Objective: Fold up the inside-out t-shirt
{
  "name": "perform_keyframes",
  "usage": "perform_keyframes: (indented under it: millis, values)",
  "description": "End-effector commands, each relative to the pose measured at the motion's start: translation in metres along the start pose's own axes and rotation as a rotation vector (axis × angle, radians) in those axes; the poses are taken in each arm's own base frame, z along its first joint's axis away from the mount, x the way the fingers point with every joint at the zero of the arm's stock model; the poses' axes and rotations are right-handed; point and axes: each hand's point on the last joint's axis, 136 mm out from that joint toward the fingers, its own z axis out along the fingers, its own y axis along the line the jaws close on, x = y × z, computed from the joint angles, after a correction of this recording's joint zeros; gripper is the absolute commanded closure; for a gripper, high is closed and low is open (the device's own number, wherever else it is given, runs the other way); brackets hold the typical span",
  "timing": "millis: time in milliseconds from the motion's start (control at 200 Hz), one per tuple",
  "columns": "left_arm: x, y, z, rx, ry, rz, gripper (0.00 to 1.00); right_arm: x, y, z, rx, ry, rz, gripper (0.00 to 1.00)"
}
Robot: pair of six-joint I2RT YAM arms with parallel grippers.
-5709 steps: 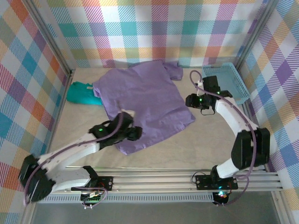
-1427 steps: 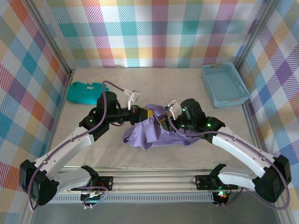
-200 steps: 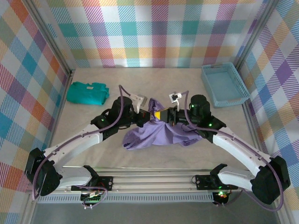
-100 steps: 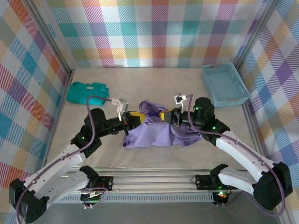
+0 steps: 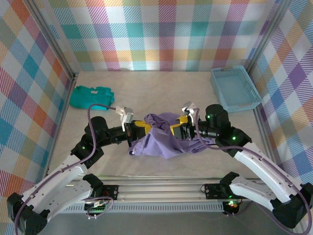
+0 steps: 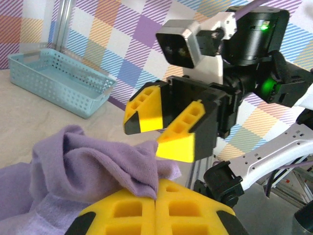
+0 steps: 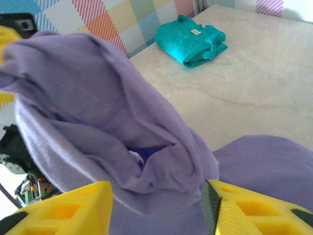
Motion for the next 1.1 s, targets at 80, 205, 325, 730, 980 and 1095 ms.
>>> perform_keyframes:
  millis: [80, 205, 325, 730, 980, 1095]
  values:
    - [-0.008, -0.008, -0.002, 0.03, -0.006, 0.048, 1.0, 0.005, 0.002, 0.016, 0.02, 0.063, -0.088, 0.42]
    - [-0.006, -0.008, -0.002, 0.029, 0.001, 0.048, 1.0, -0.006, -0.014, 0.034, 0.087, 0.057, -0.066, 0.44]
    - [-0.005, -0.007, -0.003, 0.023, 0.005, 0.044, 1.0, -0.011, -0.016, 0.047, 0.069, 0.071, -0.053, 0.47]
    - [0.0, 0.035, -0.004, -0.21, 0.025, -0.015, 1.0, -0.018, 0.003, 0.03, 0.011, 0.036, -0.05, 1.0]
    - [0.011, 0.075, -0.016, -0.436, 0.038, -0.072, 1.0, -0.046, 0.039, 0.001, -0.289, -0.096, 0.089, 1.0]
    - [0.023, 0.082, -0.015, -0.469, 0.122, -0.083, 0.9, -0.05, 0.04, 0.009, -0.338, -0.106, 0.131, 1.0]
